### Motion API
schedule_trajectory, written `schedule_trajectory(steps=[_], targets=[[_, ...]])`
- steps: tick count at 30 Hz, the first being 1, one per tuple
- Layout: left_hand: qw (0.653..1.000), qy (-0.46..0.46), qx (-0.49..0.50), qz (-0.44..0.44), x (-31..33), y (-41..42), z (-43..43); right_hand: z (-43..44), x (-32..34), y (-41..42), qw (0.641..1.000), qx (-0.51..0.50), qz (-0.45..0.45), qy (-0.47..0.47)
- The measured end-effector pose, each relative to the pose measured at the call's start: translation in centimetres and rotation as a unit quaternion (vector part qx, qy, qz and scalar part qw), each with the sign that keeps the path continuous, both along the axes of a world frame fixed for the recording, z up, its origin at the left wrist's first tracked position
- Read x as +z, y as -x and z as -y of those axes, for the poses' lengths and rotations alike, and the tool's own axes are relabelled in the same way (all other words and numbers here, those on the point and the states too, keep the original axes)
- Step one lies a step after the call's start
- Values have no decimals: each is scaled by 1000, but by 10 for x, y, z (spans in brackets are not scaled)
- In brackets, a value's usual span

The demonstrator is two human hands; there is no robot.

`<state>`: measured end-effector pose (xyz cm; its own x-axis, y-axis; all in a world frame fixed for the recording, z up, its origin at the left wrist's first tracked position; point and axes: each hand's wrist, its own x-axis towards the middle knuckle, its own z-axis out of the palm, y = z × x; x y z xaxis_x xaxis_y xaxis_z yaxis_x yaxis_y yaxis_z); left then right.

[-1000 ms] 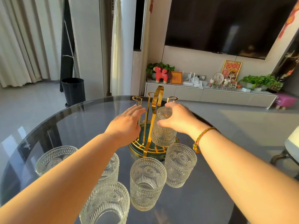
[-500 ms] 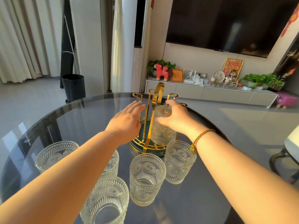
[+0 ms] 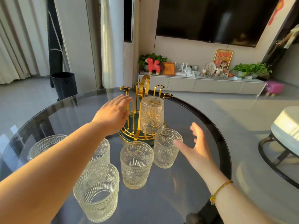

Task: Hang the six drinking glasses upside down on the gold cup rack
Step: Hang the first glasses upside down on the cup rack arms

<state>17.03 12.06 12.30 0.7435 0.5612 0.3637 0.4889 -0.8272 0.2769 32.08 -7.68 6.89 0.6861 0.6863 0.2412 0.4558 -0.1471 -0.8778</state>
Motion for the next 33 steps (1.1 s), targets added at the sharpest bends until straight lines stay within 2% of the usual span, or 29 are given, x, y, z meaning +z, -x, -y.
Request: schedule_trajectory(steps=[4, 7, 9, 17, 29, 33], targets=[[1000, -2, 13, -9, 3, 5, 4, 7, -34, 6, 995, 42, -68, 67], [1000, 0, 22, -11, 4, 8, 6, 1, -48, 11, 992, 44, -70, 95], [1000, 2, 25, -10, 4, 10, 7, -3, -52, 12, 994, 36, -41, 96], [999, 12, 34, 8, 1, 7, 9, -20, -58, 11, 996, -7, 22, 84], [999, 5, 33, 1, -1, 11, 2, -10, -53, 7, 992, 40, -111, 36], [1000, 2, 28, 1, -2, 12, 0, -3, -32, 1, 992, 45, -117, -29]])
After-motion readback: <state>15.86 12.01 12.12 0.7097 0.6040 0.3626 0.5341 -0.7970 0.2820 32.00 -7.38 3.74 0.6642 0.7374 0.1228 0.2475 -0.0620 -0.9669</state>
